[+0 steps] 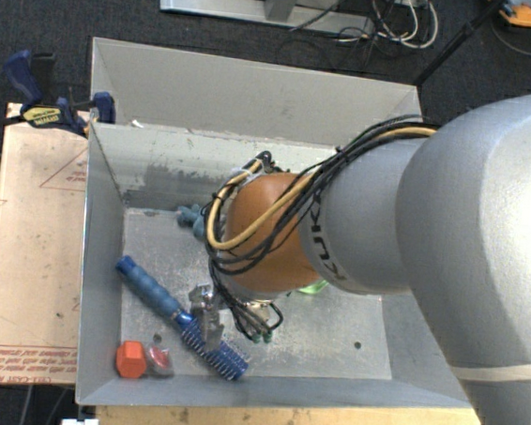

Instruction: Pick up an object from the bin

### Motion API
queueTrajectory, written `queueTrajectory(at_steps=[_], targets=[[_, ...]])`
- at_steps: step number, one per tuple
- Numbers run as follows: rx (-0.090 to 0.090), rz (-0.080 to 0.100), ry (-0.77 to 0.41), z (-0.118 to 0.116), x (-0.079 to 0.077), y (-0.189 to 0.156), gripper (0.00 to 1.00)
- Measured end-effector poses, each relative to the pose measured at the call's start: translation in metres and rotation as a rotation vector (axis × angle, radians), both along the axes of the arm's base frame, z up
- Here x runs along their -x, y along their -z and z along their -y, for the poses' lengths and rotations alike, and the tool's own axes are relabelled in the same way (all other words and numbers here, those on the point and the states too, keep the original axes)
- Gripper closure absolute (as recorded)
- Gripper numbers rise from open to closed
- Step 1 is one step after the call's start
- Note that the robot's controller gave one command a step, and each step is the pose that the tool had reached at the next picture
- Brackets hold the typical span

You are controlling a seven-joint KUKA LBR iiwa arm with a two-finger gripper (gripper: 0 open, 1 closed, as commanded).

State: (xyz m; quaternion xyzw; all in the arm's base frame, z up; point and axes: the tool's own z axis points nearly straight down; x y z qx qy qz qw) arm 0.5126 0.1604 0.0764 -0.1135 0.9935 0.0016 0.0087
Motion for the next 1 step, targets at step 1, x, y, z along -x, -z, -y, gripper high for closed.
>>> queueTrajectory(at_steps=[1], targets=[[0.002,-0.008,0.122,-0.0195,0.0216,-0.0383,1.0]])
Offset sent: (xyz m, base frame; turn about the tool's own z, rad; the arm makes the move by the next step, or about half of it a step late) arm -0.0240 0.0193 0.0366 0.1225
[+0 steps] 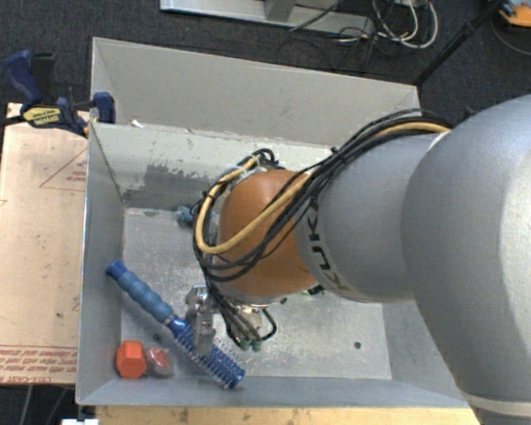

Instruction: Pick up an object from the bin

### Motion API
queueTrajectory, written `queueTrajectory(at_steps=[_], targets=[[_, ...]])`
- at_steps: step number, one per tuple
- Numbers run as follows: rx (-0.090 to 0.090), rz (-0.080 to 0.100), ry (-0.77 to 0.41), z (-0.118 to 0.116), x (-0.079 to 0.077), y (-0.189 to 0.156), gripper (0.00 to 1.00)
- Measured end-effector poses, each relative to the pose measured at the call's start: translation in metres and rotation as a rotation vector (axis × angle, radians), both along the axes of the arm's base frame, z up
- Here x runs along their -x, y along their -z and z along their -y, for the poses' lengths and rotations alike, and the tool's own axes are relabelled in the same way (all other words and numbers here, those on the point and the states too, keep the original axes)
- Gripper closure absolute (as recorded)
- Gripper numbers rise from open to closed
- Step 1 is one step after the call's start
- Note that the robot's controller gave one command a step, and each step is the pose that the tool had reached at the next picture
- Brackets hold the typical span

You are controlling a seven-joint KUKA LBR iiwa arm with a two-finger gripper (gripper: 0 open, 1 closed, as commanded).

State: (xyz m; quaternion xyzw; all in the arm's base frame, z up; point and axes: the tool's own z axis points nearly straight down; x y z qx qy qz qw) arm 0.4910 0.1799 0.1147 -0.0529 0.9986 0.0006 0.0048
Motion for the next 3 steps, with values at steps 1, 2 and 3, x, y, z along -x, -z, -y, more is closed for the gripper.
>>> queueTrajectory(at_steps=[1,2,3], targets=[[-0.001,-0.004,0.084,-0.002,-0.017,-0.02,1.0],[0.0,-0.007,0.083,-0.003,-0.016,-0.019,0.0],[0.002,-0.003,-0.039,0.036,-0.106,0.011,0.0]])
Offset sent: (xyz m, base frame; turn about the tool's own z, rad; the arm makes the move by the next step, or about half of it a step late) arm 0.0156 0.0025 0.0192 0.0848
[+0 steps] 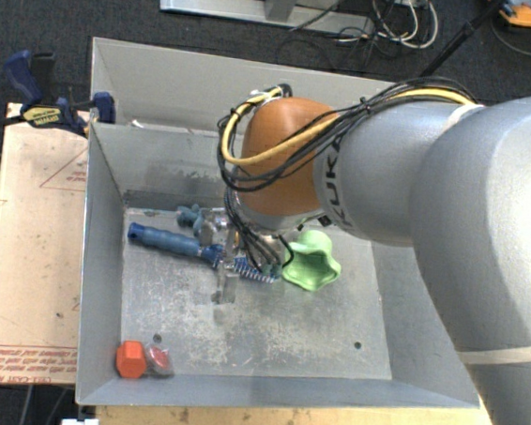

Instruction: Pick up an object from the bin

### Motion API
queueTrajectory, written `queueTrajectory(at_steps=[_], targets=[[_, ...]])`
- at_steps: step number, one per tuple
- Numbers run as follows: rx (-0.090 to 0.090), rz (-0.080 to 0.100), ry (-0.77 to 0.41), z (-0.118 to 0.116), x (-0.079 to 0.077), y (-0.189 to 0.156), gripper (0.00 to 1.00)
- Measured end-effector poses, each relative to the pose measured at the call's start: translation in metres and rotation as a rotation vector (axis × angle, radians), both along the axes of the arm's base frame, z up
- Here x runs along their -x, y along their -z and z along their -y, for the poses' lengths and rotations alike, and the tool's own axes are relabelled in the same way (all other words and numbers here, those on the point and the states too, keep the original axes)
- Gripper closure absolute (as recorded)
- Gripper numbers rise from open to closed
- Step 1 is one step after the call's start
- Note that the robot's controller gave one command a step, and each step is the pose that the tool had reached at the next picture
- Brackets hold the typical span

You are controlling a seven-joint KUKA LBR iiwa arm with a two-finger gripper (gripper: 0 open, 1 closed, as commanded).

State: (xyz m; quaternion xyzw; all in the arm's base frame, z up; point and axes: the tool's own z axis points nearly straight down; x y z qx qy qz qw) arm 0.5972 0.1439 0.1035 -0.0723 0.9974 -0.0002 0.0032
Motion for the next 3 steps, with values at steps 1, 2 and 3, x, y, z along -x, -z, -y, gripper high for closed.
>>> queueTrajectory(at_steps=[1,2,3], targets=[[0.0,-0.003,0.028,0.036,-0.037,0.036,0.0],[0.0,-0.009,0.023,0.033,-0.035,0.035,1.0],[-0.002,0.004,0.083,0.067,-0.034,-0.108,1.0]])
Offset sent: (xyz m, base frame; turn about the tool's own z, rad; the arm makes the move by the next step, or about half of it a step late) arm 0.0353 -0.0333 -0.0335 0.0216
